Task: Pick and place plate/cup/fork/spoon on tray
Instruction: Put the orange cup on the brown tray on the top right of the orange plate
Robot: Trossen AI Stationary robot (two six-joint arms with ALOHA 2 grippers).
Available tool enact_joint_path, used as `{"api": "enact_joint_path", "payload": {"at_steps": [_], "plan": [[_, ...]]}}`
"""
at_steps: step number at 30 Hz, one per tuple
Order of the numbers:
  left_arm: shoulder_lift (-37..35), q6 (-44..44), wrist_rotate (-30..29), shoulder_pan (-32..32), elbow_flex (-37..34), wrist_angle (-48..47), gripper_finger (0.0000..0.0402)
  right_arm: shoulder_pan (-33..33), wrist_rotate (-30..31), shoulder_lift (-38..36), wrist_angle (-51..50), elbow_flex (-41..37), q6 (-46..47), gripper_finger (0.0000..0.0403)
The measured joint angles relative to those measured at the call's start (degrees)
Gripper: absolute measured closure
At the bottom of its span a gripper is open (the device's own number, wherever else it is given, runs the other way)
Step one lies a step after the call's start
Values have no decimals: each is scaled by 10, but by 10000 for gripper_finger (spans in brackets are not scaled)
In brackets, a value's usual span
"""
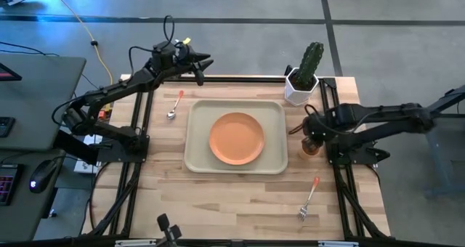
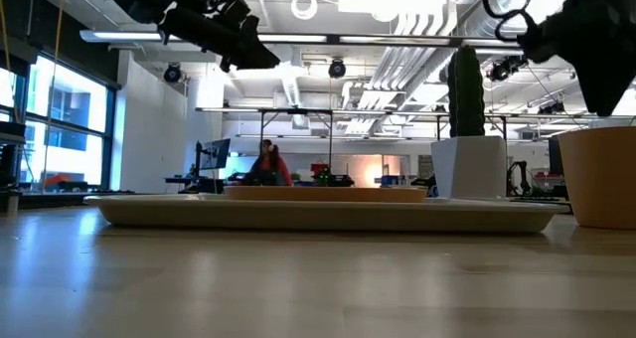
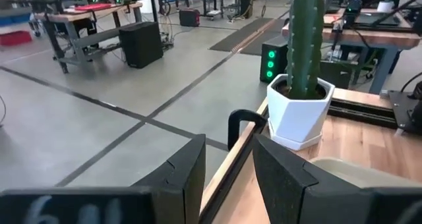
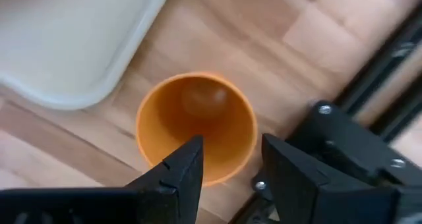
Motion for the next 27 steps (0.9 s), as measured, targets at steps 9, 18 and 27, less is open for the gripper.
{"api": "enact_joint_path", "payload": {"at_steps": [9, 18, 27], "plan": [[-11, -6, -3, 0, 0, -52, 284, -56, 9, -20, 24, -58, -56, 258], [-11, 27, -33, 0, 0, -67, 284, -110, -12, 0, 72, -70, -73, 281], [-14, 66, -32, 10, 0, -69, 284, -123, -45, 35, 67, -70, -81, 338]]}}
